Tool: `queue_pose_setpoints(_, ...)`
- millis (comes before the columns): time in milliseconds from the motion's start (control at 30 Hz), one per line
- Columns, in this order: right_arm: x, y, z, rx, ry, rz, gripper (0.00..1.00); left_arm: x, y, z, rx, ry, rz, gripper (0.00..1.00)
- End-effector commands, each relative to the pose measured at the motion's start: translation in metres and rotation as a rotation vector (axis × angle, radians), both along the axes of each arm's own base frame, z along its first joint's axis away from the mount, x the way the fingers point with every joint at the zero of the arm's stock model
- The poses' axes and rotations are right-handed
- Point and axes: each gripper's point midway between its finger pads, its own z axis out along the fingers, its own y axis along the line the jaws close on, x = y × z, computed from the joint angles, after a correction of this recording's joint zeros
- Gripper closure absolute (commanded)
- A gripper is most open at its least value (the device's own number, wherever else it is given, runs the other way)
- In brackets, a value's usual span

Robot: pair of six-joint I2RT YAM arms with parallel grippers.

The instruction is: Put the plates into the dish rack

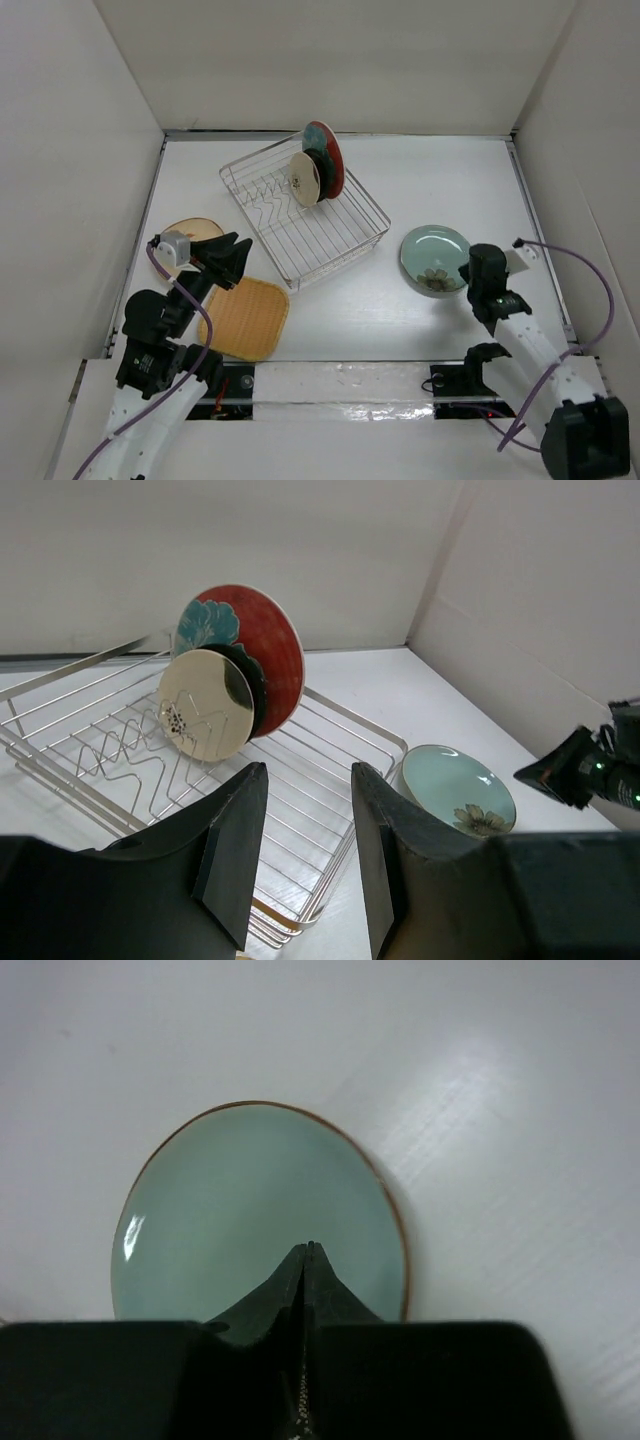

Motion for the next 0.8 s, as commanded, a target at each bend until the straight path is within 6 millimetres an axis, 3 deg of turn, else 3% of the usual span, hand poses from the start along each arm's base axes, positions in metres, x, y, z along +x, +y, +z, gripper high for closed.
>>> queue_pose_setpoints(0,-0.018,-0.012,0.007,0.123,-0.067,-0.064,0.81,-0.010,-0.001,0.023,-0.029,-0.076,-0.025,0.65)
queue_pose_setpoints(33,-0.024,-0.027,0.002,0.118,-0.057,-0.109,0.68,-0.010,-0.001,0.023,-0.029,-0.079,-0.026,0.64)
queue_pose_setpoints(67,-0.024,-0.027,0.000,0.122,-0.054,-0.080,0.39,-0.011,-0.001,0.024,-0.030,-0.081,-0.028,0.64)
queue_pose_setpoints(100,-0.020,-0.018,-0.005,0.171,-0.039,-0.025,0.30,-0.011,-0.001,0.024,-0.031,-0.082,-0.025,0.64)
queue_pose_setpoints(167,-0.022,-0.030,-0.013,0.195,0.017,-0.064,0.24,-0.011,0.001,0.025,-0.033,-0.083,-0.018,0.64)
queue_pose_setpoints(267,-0.021,-0.029,-0.037,0.261,0.096,-0.040,0.24,-0.011,0.002,0.026,-0.036,-0.086,-0.013,0.64)
queue_pose_setpoints(367,-0.016,-0.019,-0.048,0.311,0.094,0.032,0.28,-0.012,0.002,0.026,-0.036,-0.088,-0.010,0.64)
queue_pose_setpoints(633,-0.003,0.017,-0.063,0.435,0.077,0.224,0.46,-0.009,0.001,0.023,-0.030,-0.076,-0.013,0.64)
queue_pose_setpoints(667,-0.001,0.016,-0.065,0.446,0.075,0.219,0.53,-0.008,0.001,0.022,-0.029,-0.073,-0.011,0.64)
queue_pose_setpoints(767,0.005,0.016,-0.065,0.491,0.066,0.225,0.56,-0.006,0.001,0.021,-0.025,-0.065,-0.005,0.64)
